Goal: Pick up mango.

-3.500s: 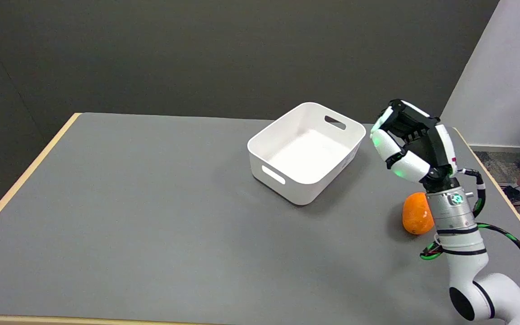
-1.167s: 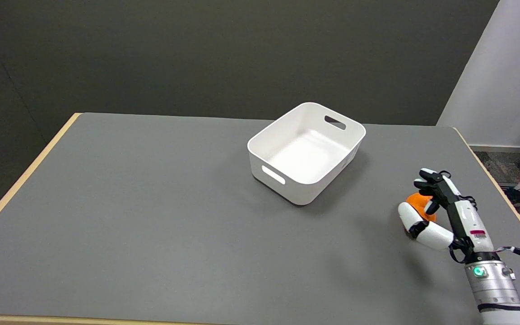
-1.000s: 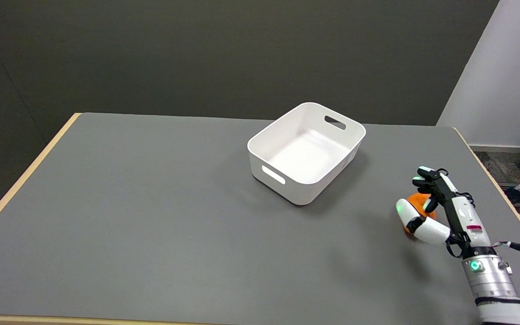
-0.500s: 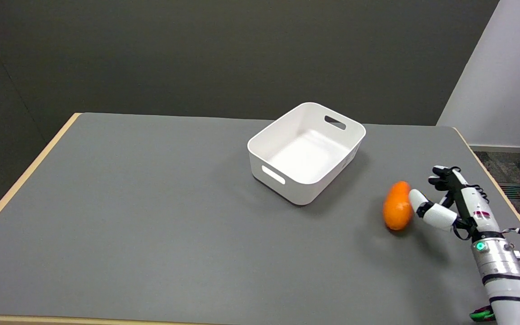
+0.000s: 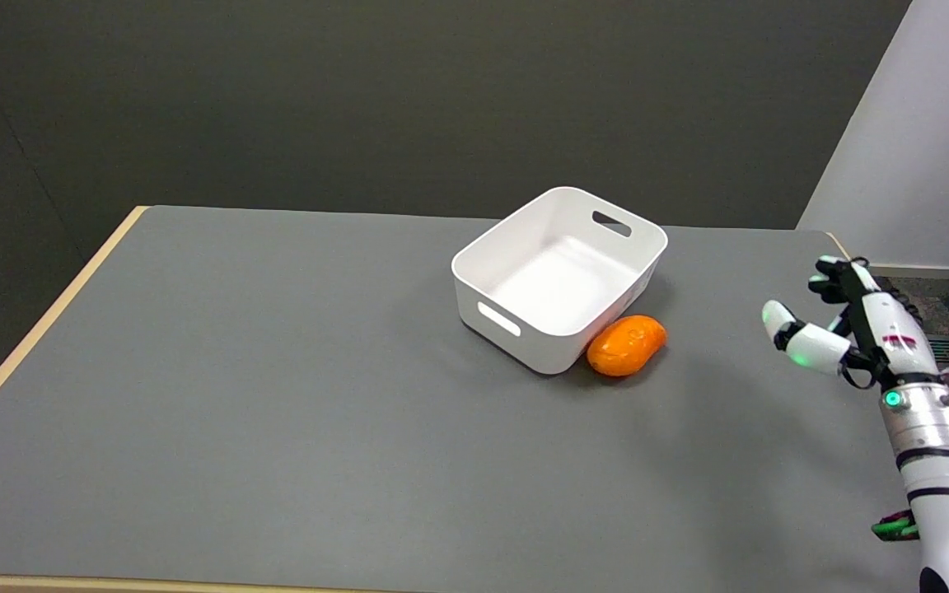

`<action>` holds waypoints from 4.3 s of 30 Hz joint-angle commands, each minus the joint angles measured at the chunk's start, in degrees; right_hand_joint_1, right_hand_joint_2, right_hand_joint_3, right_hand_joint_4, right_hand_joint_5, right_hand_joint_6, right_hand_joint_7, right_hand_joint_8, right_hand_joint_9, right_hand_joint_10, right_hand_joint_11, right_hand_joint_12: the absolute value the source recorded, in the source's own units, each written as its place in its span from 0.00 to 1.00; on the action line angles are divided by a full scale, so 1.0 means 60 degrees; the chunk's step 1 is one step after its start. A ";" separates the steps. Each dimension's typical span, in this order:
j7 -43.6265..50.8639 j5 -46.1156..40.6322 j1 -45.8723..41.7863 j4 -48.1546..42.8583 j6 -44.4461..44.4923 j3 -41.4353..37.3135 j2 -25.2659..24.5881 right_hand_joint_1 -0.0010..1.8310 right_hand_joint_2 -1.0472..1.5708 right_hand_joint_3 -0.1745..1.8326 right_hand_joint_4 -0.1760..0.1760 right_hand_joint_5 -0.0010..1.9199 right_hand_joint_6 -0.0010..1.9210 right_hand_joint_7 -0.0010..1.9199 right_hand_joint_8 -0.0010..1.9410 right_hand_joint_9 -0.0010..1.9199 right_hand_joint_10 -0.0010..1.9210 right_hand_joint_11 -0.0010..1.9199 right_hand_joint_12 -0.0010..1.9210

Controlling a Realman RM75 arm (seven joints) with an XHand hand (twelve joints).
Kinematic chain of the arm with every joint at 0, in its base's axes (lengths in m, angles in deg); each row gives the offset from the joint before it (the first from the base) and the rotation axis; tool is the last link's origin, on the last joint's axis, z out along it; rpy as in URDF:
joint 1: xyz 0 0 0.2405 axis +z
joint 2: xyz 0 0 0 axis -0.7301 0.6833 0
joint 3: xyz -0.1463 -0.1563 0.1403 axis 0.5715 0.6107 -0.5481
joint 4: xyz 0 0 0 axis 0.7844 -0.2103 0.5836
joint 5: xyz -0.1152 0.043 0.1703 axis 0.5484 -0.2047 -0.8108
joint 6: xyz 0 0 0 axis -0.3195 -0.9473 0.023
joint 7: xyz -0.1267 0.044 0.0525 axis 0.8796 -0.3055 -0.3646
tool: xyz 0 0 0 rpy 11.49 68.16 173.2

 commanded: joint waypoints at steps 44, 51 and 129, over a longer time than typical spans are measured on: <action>-0.2499 0.2470 0.0592 -0.1711 -0.0724 0.4204 0.4837 0.28 0.64 0.50 0.09 0.07 0.21 0.13 0.22 0.09 0.46 0.22 0.88; -0.2499 0.2698 -0.0304 0.0146 0.0011 0.3503 0.4341 0.28 0.64 0.50 0.09 0.07 0.21 0.13 0.22 0.09 0.46 0.22 0.88; -0.4164 0.6401 -0.0242 0.1170 0.2344 0.4978 0.5173 0.69 0.79 0.49 0.73 0.20 0.32 0.29 1.00 0.26 1.00 0.37 1.00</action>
